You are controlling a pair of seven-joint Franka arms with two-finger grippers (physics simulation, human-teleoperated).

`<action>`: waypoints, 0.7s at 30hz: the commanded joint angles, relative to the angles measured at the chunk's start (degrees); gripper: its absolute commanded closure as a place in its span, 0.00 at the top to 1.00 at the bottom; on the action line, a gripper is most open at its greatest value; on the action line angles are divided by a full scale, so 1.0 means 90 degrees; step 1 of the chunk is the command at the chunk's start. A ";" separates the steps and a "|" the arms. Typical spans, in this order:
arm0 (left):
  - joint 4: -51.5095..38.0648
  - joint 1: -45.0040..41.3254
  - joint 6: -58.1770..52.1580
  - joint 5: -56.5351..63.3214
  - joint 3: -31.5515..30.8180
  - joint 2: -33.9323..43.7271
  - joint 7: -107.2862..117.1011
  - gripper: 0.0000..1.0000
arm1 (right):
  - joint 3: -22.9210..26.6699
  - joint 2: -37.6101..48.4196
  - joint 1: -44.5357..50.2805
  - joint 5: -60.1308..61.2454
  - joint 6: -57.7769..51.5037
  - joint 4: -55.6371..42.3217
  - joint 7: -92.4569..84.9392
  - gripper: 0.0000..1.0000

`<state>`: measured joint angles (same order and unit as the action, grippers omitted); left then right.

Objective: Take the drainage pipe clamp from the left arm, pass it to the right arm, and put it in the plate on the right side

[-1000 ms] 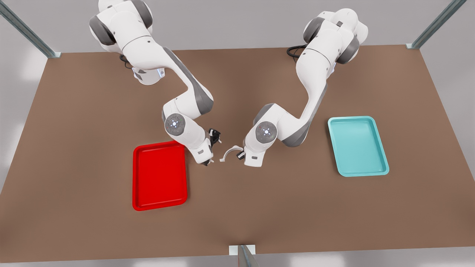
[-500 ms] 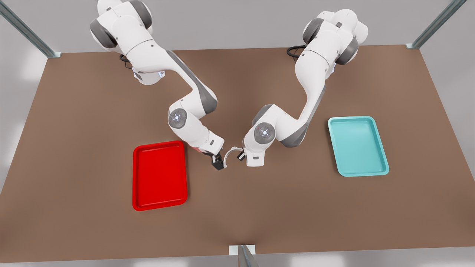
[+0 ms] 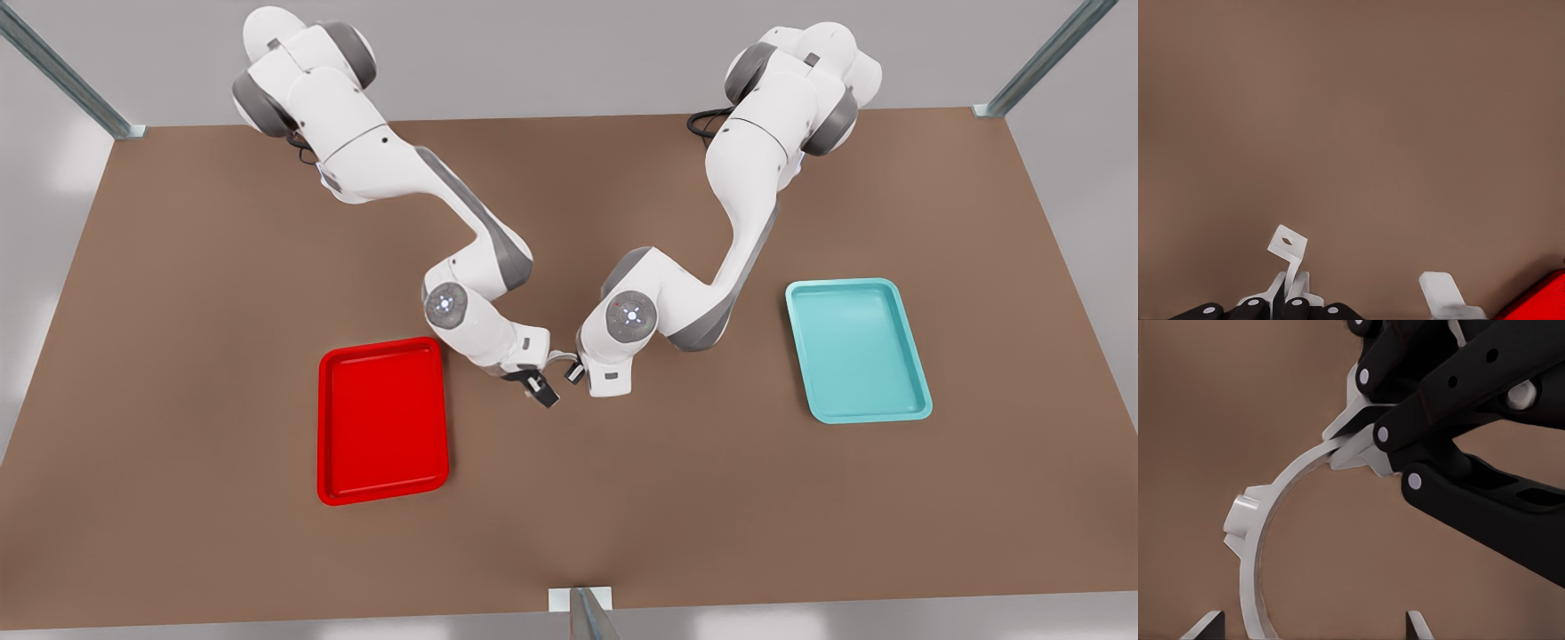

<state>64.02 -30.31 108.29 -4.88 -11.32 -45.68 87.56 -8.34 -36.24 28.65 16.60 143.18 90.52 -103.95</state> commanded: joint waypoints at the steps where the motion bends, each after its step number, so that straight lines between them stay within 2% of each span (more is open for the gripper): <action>1: -0.0004 0.0009 0.0057 -0.0024 -0.0002 0.0008 0.0349 0.21 | -0.0001 -0.0056 0.0039 0.0002 0.0107 -0.0009 -0.1682 1.00; 8: -0.0102 0.0009 0.0067 -0.0024 0.0008 -0.0051 0.0408 0.21 | -0.0001 -0.0153 0.0166 0.0051 0.0224 0.0010 -0.1682 0.99; 9: -0.0102 0.0009 0.0067 -0.0024 0.0008 -0.0051 0.0398 0.21 | -0.0001 -0.0153 0.0157 0.0041 0.0224 0.0010 -0.1682 0.84; 11: -0.0141 0.0009 0.0057 -0.0024 0.0008 -0.0051 0.0398 0.21 | -0.0001 -0.0153 0.0147 0.0041 0.0224 0.0010 -0.1692 0.48; 12: -0.0141 0.0009 0.0048 -0.0024 0.0008 -0.0051 0.0398 0.21 | -0.0001 -0.0153 0.0137 0.0041 0.0224 0.0010 -0.1682 0.43; 14: -0.0141 0.0048 0.0038 -0.0063 0.0008 -0.0051 0.0398 0.21 | -0.0001 -0.0153 0.0098 0.0011 0.0214 0.0000 -0.1692 0.22; 15: -0.0141 0.0058 0.0028 -0.0063 0.0008 -0.0041 0.0408 0.21 | -0.0001 -0.0144 0.0088 0.0011 0.0205 0.0000 -0.1692 0.21; 16: -0.0141 0.0077 0.0028 -0.0073 0.0027 -0.0041 0.0368 1.00 | -0.0011 -0.0134 0.0078 0.0021 0.0205 -0.0009 -0.1682 0.21; 19: -0.0151 0.0350 -0.0060 -0.0346 0.0027 0.0017 0.0408 1.00 | -0.0011 -0.0134 0.0049 0.0021 0.0185 -0.0009 -0.1672 0.21; 21: -0.0619 0.0477 -0.0801 -0.0560 0.0027 0.0047 0.0417 1.00 | -0.0011 -0.0134 0.0049 0.0070 0.0175 -0.0058 -0.1672 0.21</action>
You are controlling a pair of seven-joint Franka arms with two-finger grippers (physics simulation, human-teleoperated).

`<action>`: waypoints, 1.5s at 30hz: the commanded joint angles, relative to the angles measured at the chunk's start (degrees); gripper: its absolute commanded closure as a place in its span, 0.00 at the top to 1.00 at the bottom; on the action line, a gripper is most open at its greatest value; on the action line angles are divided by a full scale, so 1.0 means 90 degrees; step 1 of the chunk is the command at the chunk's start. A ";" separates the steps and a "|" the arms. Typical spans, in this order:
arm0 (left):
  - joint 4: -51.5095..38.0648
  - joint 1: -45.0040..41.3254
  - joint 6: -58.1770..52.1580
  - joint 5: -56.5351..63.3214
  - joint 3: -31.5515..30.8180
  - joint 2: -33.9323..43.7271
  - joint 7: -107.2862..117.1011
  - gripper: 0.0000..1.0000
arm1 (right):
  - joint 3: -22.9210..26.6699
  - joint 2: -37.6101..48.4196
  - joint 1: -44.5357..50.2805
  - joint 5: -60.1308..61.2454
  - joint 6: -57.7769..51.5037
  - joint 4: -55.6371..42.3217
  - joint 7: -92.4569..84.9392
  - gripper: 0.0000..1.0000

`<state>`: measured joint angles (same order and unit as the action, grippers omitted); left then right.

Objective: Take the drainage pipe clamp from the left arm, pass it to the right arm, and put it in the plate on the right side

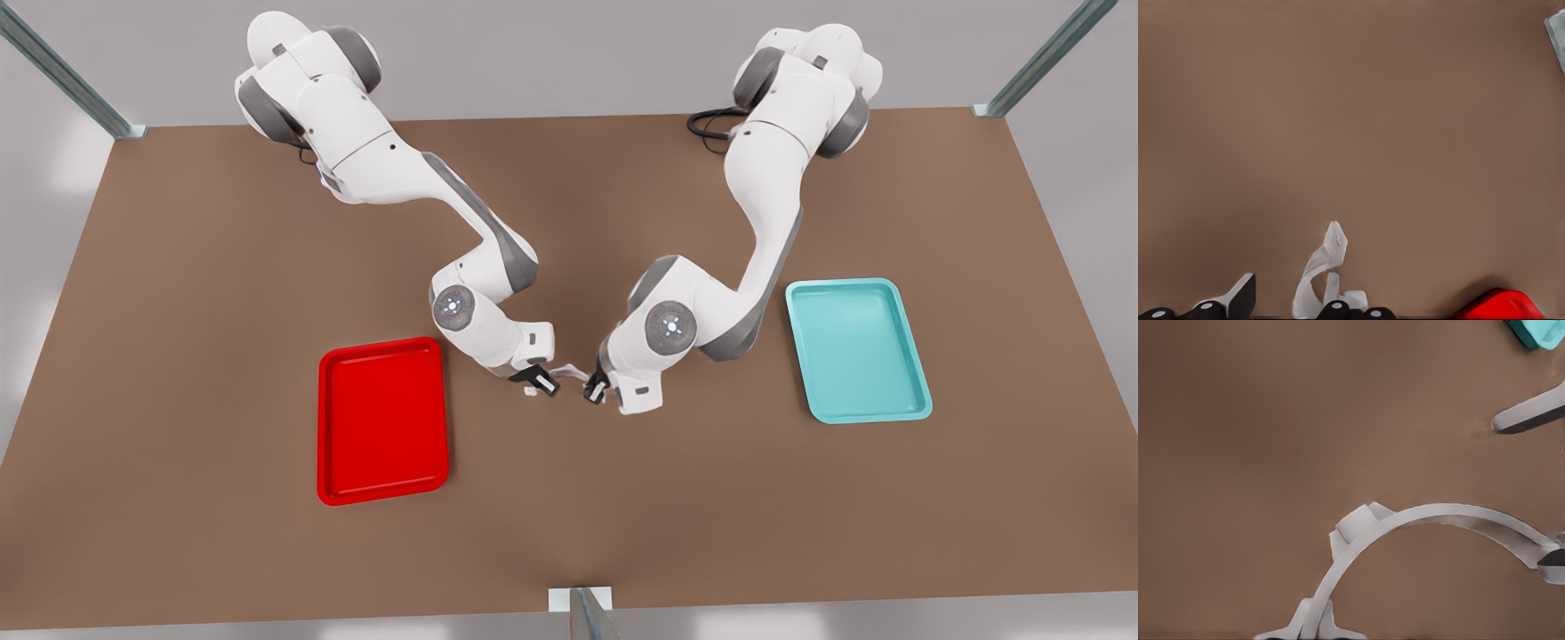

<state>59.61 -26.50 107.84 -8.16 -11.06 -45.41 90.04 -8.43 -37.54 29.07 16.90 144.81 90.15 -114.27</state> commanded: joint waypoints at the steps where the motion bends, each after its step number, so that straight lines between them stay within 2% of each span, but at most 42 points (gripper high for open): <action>1: -0.0198 0.0053 -0.0907 -0.0392 -0.0011 0.0036 0.0171 1.00 | 0.0008 0.0001 -0.0008 0.0046 -0.0006 -0.0016 -0.0526 0.21; 3: -0.0364 0.0092 -0.1317 -0.0782 -0.0001 0.0085 0.0211 1.00 | -0.0001 0.0001 0.0002 0.0066 -0.0006 -0.0016 -0.0526 0.21; 4: -0.0617 0.0384 -0.1960 -0.0783 -0.0001 0.0173 0.0007 1.00 | -0.0001 0.0001 0.0002 0.0075 0.0004 -0.0016 -0.0526 0.21; 5: -0.0979 0.0971 -0.3192 -0.0695 0.0018 0.0319 -0.1515 1.00 | 0.0008 0.0001 -0.0008 0.0075 0.0004 -0.0016 -0.0536 0.21; 6: -0.1008 0.1488 -0.3661 -0.0188 0.0018 0.0583 -0.3058 1.00 | 0.0008 -0.0009 -0.0018 0.0075 0.0013 -0.0026 -0.0536 0.21; 9: -0.0999 0.2280 -0.4021 0.0984 0.0018 0.0798 -0.6318 1.00 | 0.0086 0.0001 -0.0271 0.0007 -0.0035 -0.0085 -0.0526 0.21; 10: -0.0126 0.2641 -0.3956 0.1131 0.0047 0.1507 -0.8406 1.00 | 0.0232 -0.0009 -0.0477 0.0017 -0.0172 -0.0065 -0.0526 0.21; 11: 0.2193 0.2602 -0.2531 0.1122 0.0292 0.3111 -0.9155 1.00 | 0.0633 0.0060 -0.0457 -0.0013 -0.0240 0.0003 -0.0526 0.21; 13: 0.1921 0.2378 -0.3534 0.1366 0.0194 0.2829 -0.8872 1.00 | 0.0809 0.0265 -0.0711 -0.0149 -0.0474 0.0335 -0.0546 0.21; 14: 0.1960 0.2329 -0.4092 0.1405 0.0038 0.2858 -0.8832 1.00 | 0.1102 0.0401 -0.0740 -0.0218 -0.0845 0.0355 -0.0555 0.21; 15: 0.1921 0.2397 -0.4140 0.1366 -0.0284 0.2995 -0.8852 1.00 | 0.1453 0.0587 -0.0750 -0.0218 -0.1226 0.0433 -0.0624 0.21; 17: 0.1804 0.2407 -0.4189 0.1366 -0.0431 0.2995 -0.8901 1.00 | 0.2030 0.0880 -0.0799 -0.0227 -0.1256 0.0843 -0.0555 0.21; 22: 0.1784 0.2466 -0.4170 0.1346 -0.0441 0.2985 -0.8891 1.00 | 0.2059 0.0704 -0.1473 -0.0335 -0.1012 0.1331 -0.0614 0.21; 28: 0.1784 0.2456 -0.4180 0.1356 -0.0460 0.2995 -0.8852 1.00 | 0.2059 0.0763 -0.1444 -0.0296 -0.0768 0.1859 -0.0546 0.21; 29: 0.1784 0.2456 -0.4189 0.1356 -0.0460 0.2995 -0.8852 1.00 | 0.2040 0.0753 -0.1424 -0.0267 -0.0739 0.1839 -0.0555 1.00; 37: 0.1794 0.2466 -0.4209 0.1336 -0.0460 0.2995 -0.8862 1.00 | 0.2010 0.0841 -0.1395 -0.0276 -0.0738 0.1752 -0.0527 1.00; 38: 0.1794 0.2466 -0.4209 0.1336 -0.0460 0.2995 -0.8871 1.00 | 0.2010 0.0851 -0.1375 -0.0266 -0.1118 0.1439 0.0010 1.00; 41: 0.1804 0.2466 -0.4209 0.1336 -0.0460 0.2995 -0.8871 1.00 | 0.2069 0.1447 -0.1277 -0.0597 -0.3110 0.0698 0.3300 1.00; 45: 0.1794 0.2466 -0.4306 0.1346 -0.0460 0.2995 -0.8901 1.00 | 0.2030 0.1456 -0.1053 -0.1809 -0.6675 -0.1090 1.0311 1.00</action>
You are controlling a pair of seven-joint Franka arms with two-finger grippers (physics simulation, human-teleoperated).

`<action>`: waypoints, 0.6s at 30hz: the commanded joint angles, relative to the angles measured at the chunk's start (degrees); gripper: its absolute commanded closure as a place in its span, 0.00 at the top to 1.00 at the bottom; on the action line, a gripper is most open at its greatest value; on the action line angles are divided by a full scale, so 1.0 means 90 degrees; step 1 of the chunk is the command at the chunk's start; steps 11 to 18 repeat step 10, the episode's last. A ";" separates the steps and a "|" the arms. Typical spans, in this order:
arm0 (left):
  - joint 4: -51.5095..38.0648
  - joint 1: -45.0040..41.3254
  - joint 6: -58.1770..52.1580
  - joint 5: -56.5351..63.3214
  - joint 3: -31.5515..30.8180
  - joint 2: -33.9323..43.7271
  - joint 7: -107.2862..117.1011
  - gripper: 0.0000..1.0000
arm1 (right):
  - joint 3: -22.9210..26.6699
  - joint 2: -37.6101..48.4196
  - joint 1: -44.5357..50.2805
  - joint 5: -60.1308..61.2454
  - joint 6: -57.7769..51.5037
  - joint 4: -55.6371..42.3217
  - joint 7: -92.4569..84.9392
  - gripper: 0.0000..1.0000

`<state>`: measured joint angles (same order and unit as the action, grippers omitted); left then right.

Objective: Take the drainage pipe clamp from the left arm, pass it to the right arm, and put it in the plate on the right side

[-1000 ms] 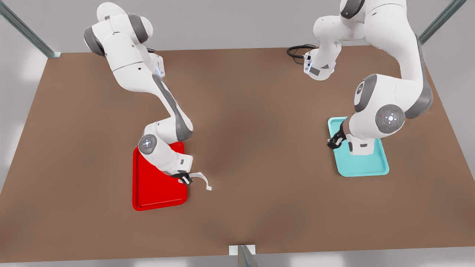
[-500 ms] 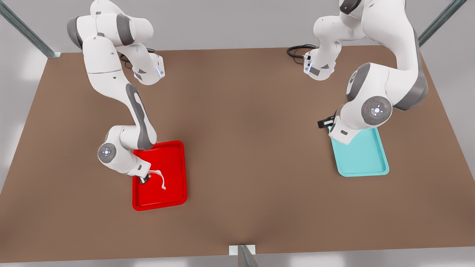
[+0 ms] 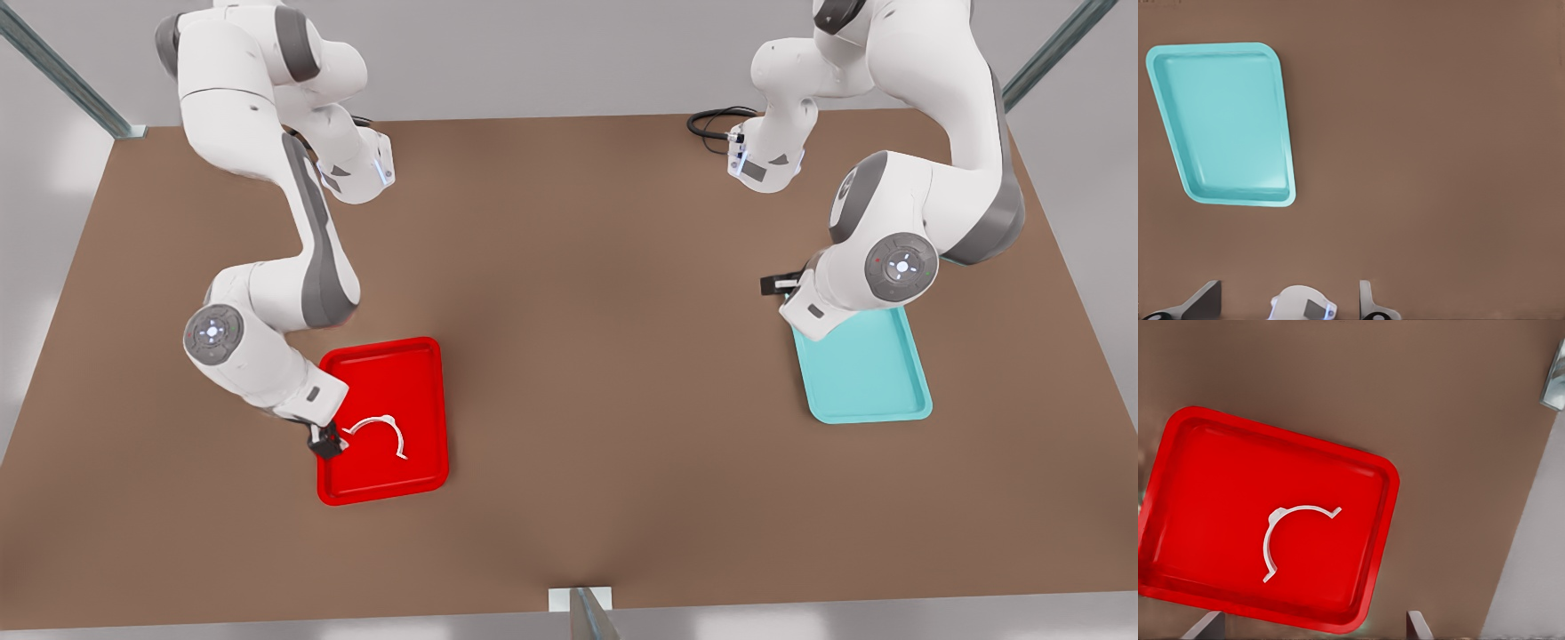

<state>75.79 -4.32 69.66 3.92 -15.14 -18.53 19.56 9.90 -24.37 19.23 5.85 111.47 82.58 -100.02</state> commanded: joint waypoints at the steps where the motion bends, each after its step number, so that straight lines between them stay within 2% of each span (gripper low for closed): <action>1: -0.0004 0.0001 -0.0181 0.0014 0.0003 -0.0002 -0.1080 1.00 | 0.0013 0.0188 0.0042 -0.0572 -0.3518 -0.0621 0.9715 1.00; 6: -0.0004 0.0001 -0.0181 -0.0006 0.0003 -0.0002 -0.1080 1.00 | 0.0169 0.2170 -0.0251 -0.0914 -0.3763 0.0140 0.9892 1.00; 18: 0.0006 0.0001 -0.0327 -0.0006 0.0003 -0.0002 -0.1070 1.00 | 0.0140 0.2395 -0.0349 -0.0982 -0.3753 0.0404 1.0185 1.00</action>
